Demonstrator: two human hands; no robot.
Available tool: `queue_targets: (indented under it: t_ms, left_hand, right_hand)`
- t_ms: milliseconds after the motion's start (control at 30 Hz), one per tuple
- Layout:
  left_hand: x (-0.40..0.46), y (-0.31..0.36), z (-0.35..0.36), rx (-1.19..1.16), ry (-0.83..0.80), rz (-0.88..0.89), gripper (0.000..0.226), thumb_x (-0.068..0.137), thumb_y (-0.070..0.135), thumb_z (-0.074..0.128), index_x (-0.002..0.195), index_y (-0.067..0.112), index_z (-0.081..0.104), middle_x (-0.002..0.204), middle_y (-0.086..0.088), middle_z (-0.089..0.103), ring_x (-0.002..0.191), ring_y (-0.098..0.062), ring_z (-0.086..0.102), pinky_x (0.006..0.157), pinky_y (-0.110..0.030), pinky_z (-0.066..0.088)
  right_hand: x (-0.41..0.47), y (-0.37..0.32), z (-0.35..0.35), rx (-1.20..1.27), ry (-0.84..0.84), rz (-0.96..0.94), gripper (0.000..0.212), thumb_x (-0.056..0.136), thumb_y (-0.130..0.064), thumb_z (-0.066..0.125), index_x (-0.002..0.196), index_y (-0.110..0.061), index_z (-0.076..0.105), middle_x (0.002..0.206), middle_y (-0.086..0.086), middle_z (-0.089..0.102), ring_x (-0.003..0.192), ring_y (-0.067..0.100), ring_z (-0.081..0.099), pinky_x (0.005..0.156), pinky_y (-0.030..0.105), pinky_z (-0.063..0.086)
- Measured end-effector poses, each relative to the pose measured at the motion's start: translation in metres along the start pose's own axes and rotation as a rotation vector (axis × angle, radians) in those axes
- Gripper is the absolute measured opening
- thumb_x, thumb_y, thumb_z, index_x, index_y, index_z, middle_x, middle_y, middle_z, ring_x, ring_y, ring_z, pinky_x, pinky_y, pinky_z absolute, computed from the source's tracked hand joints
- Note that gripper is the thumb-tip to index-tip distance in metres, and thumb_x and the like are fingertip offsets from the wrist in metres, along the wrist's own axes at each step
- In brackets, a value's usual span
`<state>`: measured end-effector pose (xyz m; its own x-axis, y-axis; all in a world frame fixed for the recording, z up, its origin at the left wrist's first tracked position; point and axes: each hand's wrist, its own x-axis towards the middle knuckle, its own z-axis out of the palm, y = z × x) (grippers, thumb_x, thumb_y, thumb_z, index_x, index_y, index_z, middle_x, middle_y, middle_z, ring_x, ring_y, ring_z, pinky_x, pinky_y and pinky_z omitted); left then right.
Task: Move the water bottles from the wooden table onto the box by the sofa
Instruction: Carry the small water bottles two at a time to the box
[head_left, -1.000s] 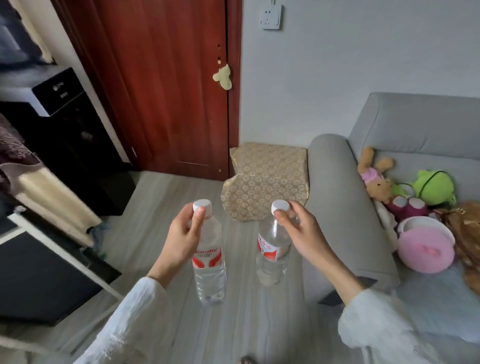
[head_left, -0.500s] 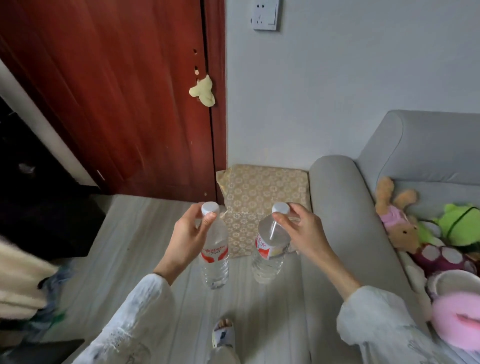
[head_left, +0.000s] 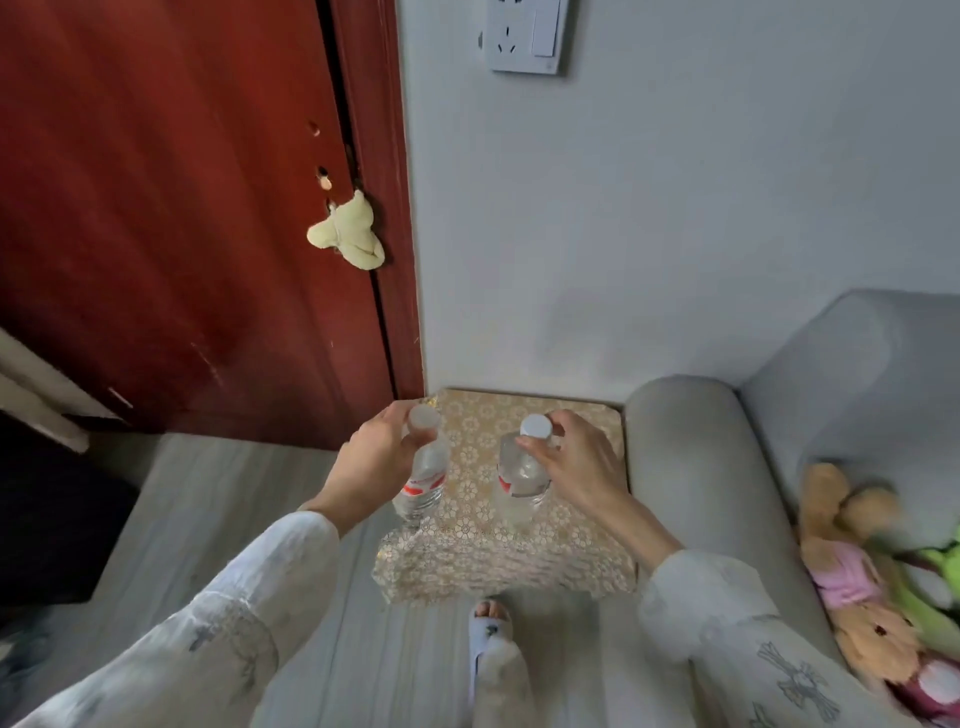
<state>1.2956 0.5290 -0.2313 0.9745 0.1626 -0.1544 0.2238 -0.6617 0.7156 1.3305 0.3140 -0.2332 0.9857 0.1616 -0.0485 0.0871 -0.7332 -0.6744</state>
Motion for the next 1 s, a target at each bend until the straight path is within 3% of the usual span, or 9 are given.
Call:
queue_targets:
  t_ms: [233,433,500,633,733,800,867,933,1000]
  left_hand:
    - [0.124,-0.008,0.037,0.022,-0.117,-0.144,0.026,0.088,0.022,0.053,0.113,0.015,0.051,0.107,-0.009,0.065,0.101,-0.03,0.059,0.088,-0.044,0.046]
    - [0.221,-0.035,0.071,0.029,-0.215,-0.247,0.031,0.089,0.012,0.051,0.119,0.012,0.05,0.107,-0.016,0.064,0.102,-0.033,0.058,0.083,-0.037,0.044]
    - [0.251,-0.049,0.084,0.06,-0.256,-0.272,0.031,0.089,0.012,0.05,0.12,0.014,0.049,0.105,-0.016,0.063,0.096,-0.033,0.058,0.077,-0.036,0.043]
    - [0.295,-0.076,0.106,0.087,-0.306,-0.256,0.033,0.091,0.009,0.046,0.123,0.017,0.046,0.095,-0.004,0.058,0.075,-0.017,0.052,0.057,-0.024,0.04]
    - [0.322,-0.089,0.117,0.073,-0.315,-0.225,0.032,0.09,0.009,0.047,0.121,0.017,0.047,0.1,-0.007,0.059,0.06,-0.012,0.048,0.049,-0.022,0.038]
    - [0.337,-0.094,0.123,0.079,-0.324,-0.199,0.032,0.09,0.009,0.048,0.121,0.018,0.048,0.098,-0.007,0.058,0.056,-0.011,0.046,0.05,-0.023,0.04]
    - [0.349,-0.096,0.128,0.083,-0.333,-0.182,0.033,0.09,0.009,0.048,0.121,0.018,0.048,0.095,-0.009,0.058,0.064,-0.018,0.051,0.057,-0.03,0.044]
    - [0.359,-0.096,0.131,0.089,-0.344,-0.165,0.033,0.09,0.01,0.049,0.123,0.017,0.047,0.1,-0.015,0.06,0.073,-0.026,0.053,0.062,-0.032,0.043]
    - [0.369,-0.095,0.134,0.086,-0.353,-0.136,0.034,0.09,0.011,0.049,0.123,0.016,0.047,0.107,-0.016,0.061,0.075,-0.024,0.052,0.065,-0.031,0.042]
  right_hand:
    - [0.135,0.036,0.027,-0.014,-0.162,0.088,0.034,0.075,-0.039,0.067,0.095,-0.012,0.06,0.096,0.003,0.065,0.082,0.019,0.059,0.076,0.039,0.053]
    - [0.22,0.07,0.073,0.055,-0.209,0.208,0.029,0.08,-0.028,0.064,0.099,-0.006,0.058,0.102,0.008,0.06,0.087,0.021,0.054,0.075,0.032,0.047]
    - [0.246,0.086,0.093,0.071,-0.213,0.224,0.031,0.08,-0.027,0.063,0.101,-0.004,0.056,0.104,0.01,0.059,0.089,0.022,0.053,0.079,0.034,0.047]
    - [0.285,0.111,0.126,0.088,-0.22,0.244,0.034,0.082,-0.028,0.061,0.106,-0.004,0.053,0.105,0.008,0.055,0.092,0.021,0.051,0.077,0.029,0.043]
    - [0.304,0.125,0.144,0.127,-0.203,0.265,0.031,0.082,-0.027,0.062,0.103,-0.006,0.052,0.106,0.008,0.054,0.091,0.021,0.053,0.078,0.029,0.045]
    - [0.313,0.131,0.153,0.137,-0.188,0.277,0.03,0.082,-0.026,0.061,0.103,-0.007,0.052,0.108,0.009,0.056,0.093,0.022,0.054,0.082,0.032,0.048]
    - [0.322,0.133,0.159,0.153,-0.169,0.264,0.031,0.082,-0.026,0.062,0.105,-0.008,0.053,0.109,0.009,0.056,0.095,0.021,0.053,0.083,0.03,0.045]
    - [0.33,0.132,0.161,0.174,-0.171,0.262,0.031,0.082,-0.027,0.063,0.105,-0.009,0.052,0.109,0.007,0.055,0.097,0.02,0.052,0.083,0.029,0.042]
    - [0.338,0.132,0.164,0.155,-0.173,0.254,0.031,0.081,-0.029,0.062,0.102,-0.009,0.052,0.107,0.007,0.054,0.098,0.022,0.052,0.082,0.031,0.042]
